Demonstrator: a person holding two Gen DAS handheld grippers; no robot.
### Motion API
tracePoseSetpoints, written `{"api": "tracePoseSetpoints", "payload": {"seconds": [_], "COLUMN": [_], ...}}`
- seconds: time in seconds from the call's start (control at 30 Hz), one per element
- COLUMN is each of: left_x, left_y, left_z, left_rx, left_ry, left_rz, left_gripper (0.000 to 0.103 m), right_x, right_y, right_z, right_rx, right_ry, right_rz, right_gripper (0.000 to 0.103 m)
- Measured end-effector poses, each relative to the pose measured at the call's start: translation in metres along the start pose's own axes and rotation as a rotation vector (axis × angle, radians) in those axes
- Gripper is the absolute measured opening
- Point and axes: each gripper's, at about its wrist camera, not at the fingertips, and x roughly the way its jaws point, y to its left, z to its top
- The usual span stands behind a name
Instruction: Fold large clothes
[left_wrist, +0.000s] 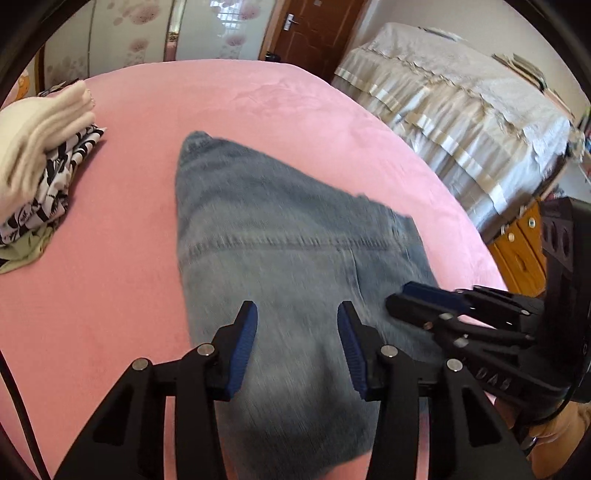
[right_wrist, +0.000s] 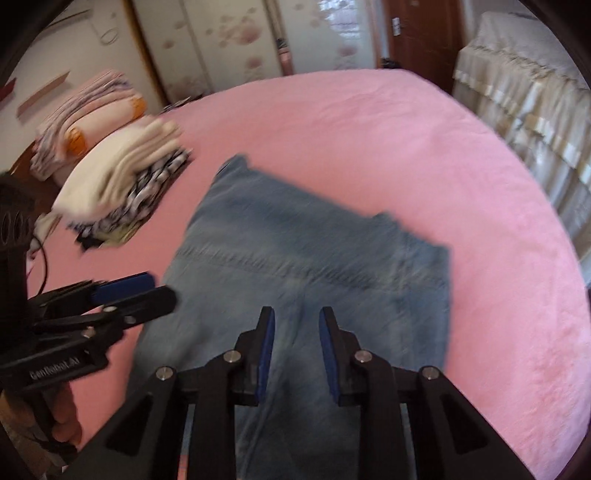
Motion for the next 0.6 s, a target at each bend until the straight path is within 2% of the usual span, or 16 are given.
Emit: {"api": "tracePoseSetpoints", "payload": {"seconds": [0.07,0.13,0.2,0.3,0.37,0.4,0.47,0.53,0.6], "left_x": [0.008,0.008,0.005,0.001,-0.002,-0.003,-0.005,-0.007,-0.009], "left_y": [-0.003,-0.003,-0.006,-0.007,-0.007,-0.007,-0.008,-0.01,-0.014], "left_z": [-0.015,-0.028,-0.036,-0.041,-0.042,-0.042,-0.043,-0.042,-0.043], "left_rx": [0.022,0.049,0.079,0.103,0.095,0.088,0.073,0.061,0.059], "left_ry": [0.03,0.009,-0.01,-0.016,-0.015,-0.013,-0.013,-0.013,-0.008], "left_rz": [0.014,0.031,0.039,0.06,0.069,0.07,0.064,0.066,0.101], "left_gripper": [0.044,0.044,0.044,0.044,0.044,0.045,0.053,0.068,0.08], "right_x": [0.011,0.02,0.013,-0.005,-0.017,-0.02,-0.03,-0.037,-0.041], "right_y": [0.004,-0.004,-0.018,-0.046,-0.065,-0.072,-0.083,-0.089,-0.089], "right_z": [-0.02,-0.036,-0.046,-0.055,-0.063,-0.066,-0.076,-0.082,-0.087], "right_rx": [-0.026,-0.032,-0.031,-0.009,0.058,0.079,0.127,0.19,0.218], "right_ry": [0.047,0.079,0.061,0.031,0.027,0.033,0.024,0.017,0.009], "right_rz": [-0.003,-0.031,-0.076,-0.218,-0.207,-0.238,-0.236,-0.201,-0.197], "right_gripper": [0.025,0.025,0.023,0.023,0.025,0.03,0.043,0.044,0.044]}}
